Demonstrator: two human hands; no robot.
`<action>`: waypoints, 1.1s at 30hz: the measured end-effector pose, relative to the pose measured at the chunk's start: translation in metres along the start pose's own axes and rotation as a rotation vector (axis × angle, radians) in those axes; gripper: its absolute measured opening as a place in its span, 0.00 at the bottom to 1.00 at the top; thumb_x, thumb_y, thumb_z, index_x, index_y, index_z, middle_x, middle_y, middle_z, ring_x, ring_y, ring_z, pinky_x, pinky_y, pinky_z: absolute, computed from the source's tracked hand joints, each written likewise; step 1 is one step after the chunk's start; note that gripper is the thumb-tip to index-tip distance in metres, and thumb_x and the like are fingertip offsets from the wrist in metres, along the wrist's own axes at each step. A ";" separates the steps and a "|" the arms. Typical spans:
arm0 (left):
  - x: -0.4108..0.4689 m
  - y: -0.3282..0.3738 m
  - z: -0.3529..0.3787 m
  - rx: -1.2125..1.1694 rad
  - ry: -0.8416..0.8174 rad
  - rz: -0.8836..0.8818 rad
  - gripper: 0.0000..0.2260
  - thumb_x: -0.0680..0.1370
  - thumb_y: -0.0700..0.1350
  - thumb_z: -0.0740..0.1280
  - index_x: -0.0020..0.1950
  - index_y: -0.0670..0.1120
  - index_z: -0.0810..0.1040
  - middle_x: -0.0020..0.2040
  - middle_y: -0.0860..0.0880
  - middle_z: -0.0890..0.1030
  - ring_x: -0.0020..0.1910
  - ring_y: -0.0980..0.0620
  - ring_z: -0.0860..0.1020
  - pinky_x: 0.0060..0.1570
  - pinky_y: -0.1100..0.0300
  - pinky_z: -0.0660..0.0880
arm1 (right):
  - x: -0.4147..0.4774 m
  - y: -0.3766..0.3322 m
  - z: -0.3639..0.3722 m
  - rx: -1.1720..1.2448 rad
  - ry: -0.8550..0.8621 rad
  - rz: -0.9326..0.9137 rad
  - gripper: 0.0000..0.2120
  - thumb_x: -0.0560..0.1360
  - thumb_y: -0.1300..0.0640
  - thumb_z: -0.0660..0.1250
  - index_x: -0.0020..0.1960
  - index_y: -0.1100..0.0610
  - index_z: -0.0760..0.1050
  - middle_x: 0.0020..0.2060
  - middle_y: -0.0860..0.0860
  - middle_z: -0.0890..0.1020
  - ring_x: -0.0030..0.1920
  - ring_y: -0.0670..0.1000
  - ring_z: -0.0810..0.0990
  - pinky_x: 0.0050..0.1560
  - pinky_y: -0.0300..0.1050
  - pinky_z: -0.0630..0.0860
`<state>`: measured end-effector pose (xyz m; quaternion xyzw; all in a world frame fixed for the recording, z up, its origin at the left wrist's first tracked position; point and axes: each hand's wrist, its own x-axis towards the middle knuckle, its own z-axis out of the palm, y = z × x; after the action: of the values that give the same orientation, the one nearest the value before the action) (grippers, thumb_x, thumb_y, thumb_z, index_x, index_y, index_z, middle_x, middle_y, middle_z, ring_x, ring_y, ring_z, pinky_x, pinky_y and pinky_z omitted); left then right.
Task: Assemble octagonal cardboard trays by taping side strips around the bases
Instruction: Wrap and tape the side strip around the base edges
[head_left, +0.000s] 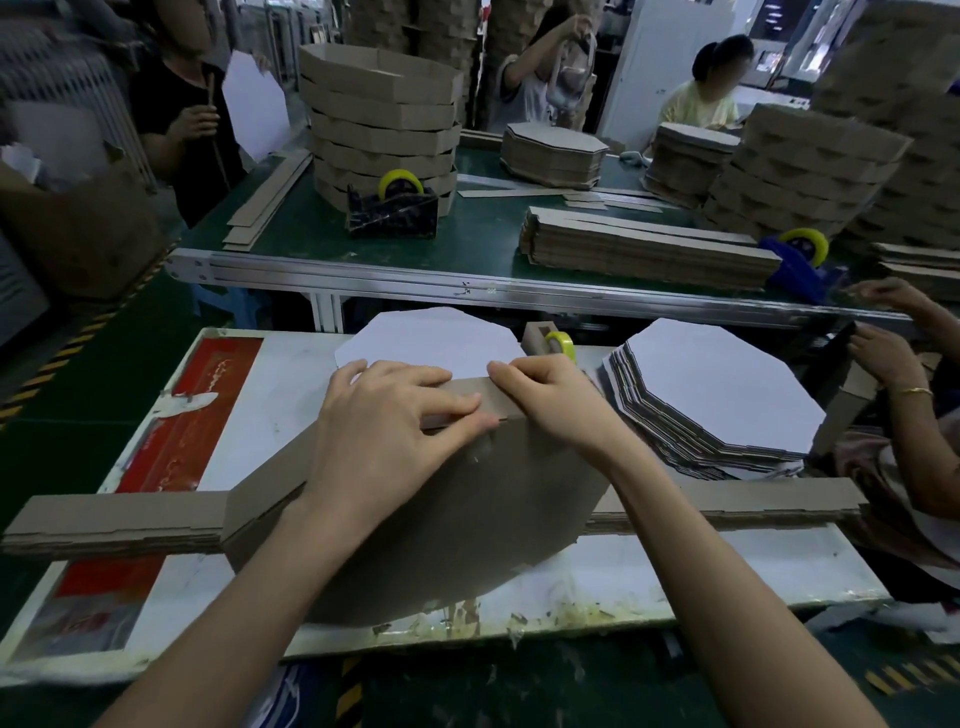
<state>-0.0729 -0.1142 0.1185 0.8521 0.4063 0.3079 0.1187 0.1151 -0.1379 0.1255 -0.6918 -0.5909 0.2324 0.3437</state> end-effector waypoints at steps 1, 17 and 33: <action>-0.001 0.000 0.001 0.002 0.023 0.026 0.19 0.73 0.70 0.61 0.51 0.62 0.84 0.56 0.56 0.83 0.58 0.53 0.77 0.62 0.49 0.67 | 0.000 0.000 -0.001 0.011 -0.008 0.007 0.22 0.81 0.49 0.63 0.31 0.55 0.64 0.27 0.49 0.61 0.30 0.45 0.61 0.30 0.40 0.57; 0.004 0.001 0.006 0.463 -0.205 0.093 0.37 0.65 0.71 0.69 0.67 0.52 0.66 0.61 0.54 0.75 0.60 0.51 0.74 0.59 0.54 0.68 | 0.005 0.003 0.006 0.112 -0.015 0.021 0.22 0.81 0.50 0.62 0.33 0.62 0.65 0.31 0.54 0.63 0.32 0.48 0.63 0.35 0.46 0.58; -0.007 -0.027 -0.018 0.021 -0.061 0.006 0.33 0.62 0.80 0.59 0.57 0.60 0.69 0.46 0.62 0.71 0.43 0.58 0.73 0.37 0.60 0.71 | 0.006 0.007 -0.055 0.095 -0.296 -0.069 0.22 0.78 0.41 0.66 0.30 0.52 0.72 0.24 0.44 0.68 0.26 0.44 0.65 0.27 0.33 0.61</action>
<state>-0.1041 -0.1031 0.1175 0.8634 0.4032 0.2779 0.1213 0.1609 -0.1439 0.1569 -0.6122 -0.6470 0.3476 0.2930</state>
